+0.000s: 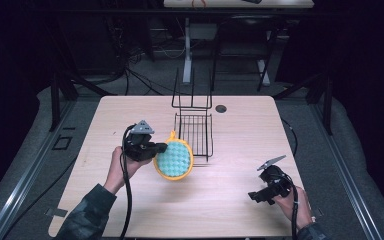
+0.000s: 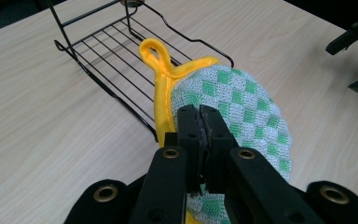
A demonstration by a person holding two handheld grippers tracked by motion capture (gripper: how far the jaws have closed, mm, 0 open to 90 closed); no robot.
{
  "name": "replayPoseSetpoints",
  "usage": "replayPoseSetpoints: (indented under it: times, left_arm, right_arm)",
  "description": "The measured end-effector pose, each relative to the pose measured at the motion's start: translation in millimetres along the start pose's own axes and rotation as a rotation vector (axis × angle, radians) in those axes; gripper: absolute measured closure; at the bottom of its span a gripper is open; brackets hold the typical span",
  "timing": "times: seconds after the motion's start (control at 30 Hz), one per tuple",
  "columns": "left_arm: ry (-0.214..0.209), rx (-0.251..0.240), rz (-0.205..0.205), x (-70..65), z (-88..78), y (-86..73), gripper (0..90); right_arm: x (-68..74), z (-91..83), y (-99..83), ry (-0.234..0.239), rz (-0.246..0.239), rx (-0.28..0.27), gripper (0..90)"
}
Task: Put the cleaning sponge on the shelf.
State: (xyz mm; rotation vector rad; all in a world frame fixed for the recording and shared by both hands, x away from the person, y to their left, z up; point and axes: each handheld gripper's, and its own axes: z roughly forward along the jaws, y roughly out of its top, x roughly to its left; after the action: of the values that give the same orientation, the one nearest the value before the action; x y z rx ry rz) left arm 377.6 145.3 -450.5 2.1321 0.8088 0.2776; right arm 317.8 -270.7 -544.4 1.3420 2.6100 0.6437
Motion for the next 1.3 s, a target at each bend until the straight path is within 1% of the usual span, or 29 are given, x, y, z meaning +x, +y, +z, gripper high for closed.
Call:
replayPoseSetpoints:
  times: [0.03,0.17,0.27,0.3,0.33,0.43,0.47,0.53,0.6,0.73,0.9,1.03,1.13,1.2,1.3]
  left_arm:
    - [0.001,-0.009,-0.003,0.5,1.2,0.7,88.2]
    - [-0.003,-0.017,-0.009,3.2,1.6,4.0,88.2]
    - [0.004,-0.033,-0.008,4.3,2.2,6.6,88.2]
    - [0.0,-0.027,-0.006,4.9,1.8,7.4,88.1]
    - [0.005,-0.032,-0.011,4.7,2.3,8.0,88.2]
    - [-0.004,-0.04,-0.005,6.5,4.0,10.9,88.1]
    - [-0.011,-0.047,-0.01,6.5,5.0,11.7,88.1]
    - [-0.011,-0.047,-0.007,7.6,5.6,13.0,88.2]
    - [-0.013,-0.056,-0.009,9.2,5.9,14.8,88.1]
    - [-0.006,-0.075,-0.017,12.7,7.8,18.2,88.1]
    - [-0.003,-0.08,-0.025,16.1,11.8,21.1,88.1]
    - [0.004,-0.083,-0.023,17.8,16.7,22.5,88.1]
    - [0.012,-0.097,-0.027,19.4,20.8,24.0,88.1]
    - [0.011,-0.104,-0.025,20.3,23.0,24.8,88.2]
    - [0.016,-0.109,-0.029,21.1,27.2,25.5,88.2]
  right_arm:
    - [0.0,0.0,0.0,0.0,0.0,0.0,10.3]
    - [-0.1,0.1,-0.1,0.0,0.005,-0.003,10.3]
    - [-0.2,0.2,-0.1,-0.002,0.002,-0.002,10.3]
    - [-0.2,0.3,0.0,-0.002,0.002,-0.002,10.3]
    - [-0.2,0.3,0.0,-0.002,0.003,-0.002,10.3]
    - [-0.2,0.4,-0.1,-0.001,0.003,-0.001,10.3]
    - [0.0,0.3,-0.1,0.001,0.004,-0.001,10.3]
    - [-0.3,0.5,-0.2,-0.001,-0.002,0.0,10.3]
    - [0.3,0.8,0.0,0.003,0.003,0.002,10.3]
    - [0.5,1.1,0.1,0.005,0.001,0.008,10.2]
    - [0.4,1.5,-0.1,0.005,0.003,0.003,10.2]
    - [-0.2,1.5,0.1,0.002,-0.008,0.016,10.3]
    - [0.1,1.3,0.1,0.003,-0.008,0.015,10.3]
    - [0.6,1.3,0.0,0.005,0.001,0.009,10.3]
    - [0.2,1.2,-0.1,0.001,-0.006,0.011,10.3]
